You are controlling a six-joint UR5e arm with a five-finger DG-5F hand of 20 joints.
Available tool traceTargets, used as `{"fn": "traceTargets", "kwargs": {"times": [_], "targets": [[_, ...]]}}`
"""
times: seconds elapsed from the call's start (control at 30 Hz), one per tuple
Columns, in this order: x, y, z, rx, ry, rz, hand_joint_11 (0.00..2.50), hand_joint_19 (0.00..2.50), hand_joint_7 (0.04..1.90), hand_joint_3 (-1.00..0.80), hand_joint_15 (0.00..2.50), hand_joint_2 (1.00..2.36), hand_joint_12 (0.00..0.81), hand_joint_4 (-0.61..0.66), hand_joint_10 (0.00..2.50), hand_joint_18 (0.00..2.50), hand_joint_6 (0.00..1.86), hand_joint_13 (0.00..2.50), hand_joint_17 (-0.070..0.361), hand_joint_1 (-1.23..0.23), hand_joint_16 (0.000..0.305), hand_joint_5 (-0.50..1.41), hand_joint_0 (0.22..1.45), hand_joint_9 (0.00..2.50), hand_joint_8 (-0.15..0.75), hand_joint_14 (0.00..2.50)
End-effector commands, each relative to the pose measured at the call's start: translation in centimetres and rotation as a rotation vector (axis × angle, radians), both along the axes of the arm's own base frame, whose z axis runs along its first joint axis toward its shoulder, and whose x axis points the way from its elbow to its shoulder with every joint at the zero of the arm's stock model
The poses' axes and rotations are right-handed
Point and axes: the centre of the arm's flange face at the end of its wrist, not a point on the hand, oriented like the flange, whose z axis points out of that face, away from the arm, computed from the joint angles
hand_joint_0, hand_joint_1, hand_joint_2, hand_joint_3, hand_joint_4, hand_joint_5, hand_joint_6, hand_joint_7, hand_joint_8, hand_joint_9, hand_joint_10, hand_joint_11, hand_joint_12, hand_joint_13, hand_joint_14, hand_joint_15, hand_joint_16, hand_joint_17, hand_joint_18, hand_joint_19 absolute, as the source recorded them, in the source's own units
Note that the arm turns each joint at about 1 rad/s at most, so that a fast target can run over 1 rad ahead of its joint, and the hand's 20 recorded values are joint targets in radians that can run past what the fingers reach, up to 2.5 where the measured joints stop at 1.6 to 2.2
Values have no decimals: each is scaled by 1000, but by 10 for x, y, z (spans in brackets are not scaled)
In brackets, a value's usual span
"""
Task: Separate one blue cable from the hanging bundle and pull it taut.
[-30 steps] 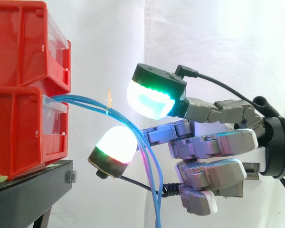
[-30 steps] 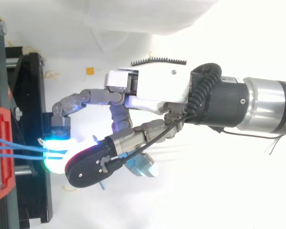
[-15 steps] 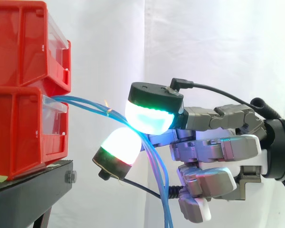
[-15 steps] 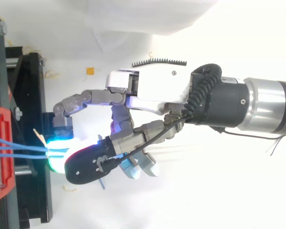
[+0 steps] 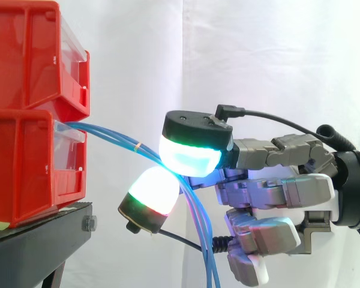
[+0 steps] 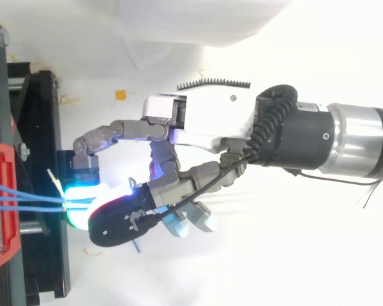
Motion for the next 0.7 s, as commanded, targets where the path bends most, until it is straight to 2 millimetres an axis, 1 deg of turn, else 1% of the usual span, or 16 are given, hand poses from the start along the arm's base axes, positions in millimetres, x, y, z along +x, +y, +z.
{"fn": "traceTargets", "kwargs": {"times": [0.0, 0.07, 0.1, 0.17, 0.23, 0.27, 0.3, 0.47, 0.67], "targets": [[-2, -1, 0, -28, 17, 1, 539, 372, 1280, -52, 653, 1005, 335, 128, 21, 1426, 504, 1647, 184, -728, 82, 153, 696, 2168, 190, 21], [-3, -1, 5, -37, 19, 3, 555, 371, 1278, -52, 657, 1005, 337, 129, 21, 1421, 504, 1650, 184, -729, 82, 153, 697, 2170, 192, 23], [-4, -1, 4, -42, 25, 3, 549, 372, 1279, -51, 660, 1005, 334, 127, 21, 1418, 504, 1652, 185, -730, 82, 153, 697, 2169, 187, 21], [-10, -3, 19, -70, 49, 2, 557, 365, 1279, -51, 665, 1005, 329, 126, 22, 1416, 504, 1657, 185, -730, 82, 154, 698, 2171, 190, 20], [-14, -3, 20, -84, 71, 5, 556, 367, 1282, -51, 667, 1005, 328, 125, 22, 1408, 504, 1659, 185, -731, 82, 154, 698, 2172, 183, 20], [-16, -5, 25, -94, 82, 4, 557, 367, 1283, -48, 664, 1005, 335, 124, 21, 1402, 504, 1658, 185, -730, 82, 154, 697, 2173, 183, 22], [-18, -5, 24, -102, 94, 5, 546, 363, 1283, -56, 665, 1004, 332, 123, 23, 1399, 504, 1659, 185, -731, 82, 154, 699, 2173, 188, 20], [-27, -6, 37, -169, 141, 12, 557, 372, 1283, -55, 662, 1005, 329, 116, 23, 1392, 504, 1660, 184, -731, 82, 154, 699, 2173, 181, 21], [-30, -7, 40, -232, 160, 17, 564, 367, 1288, -58, 674, 1006, 328, 116, 22, 1387, 504, 1661, 185, -730, 82, 154, 699, 2168, 188, 21]]}}
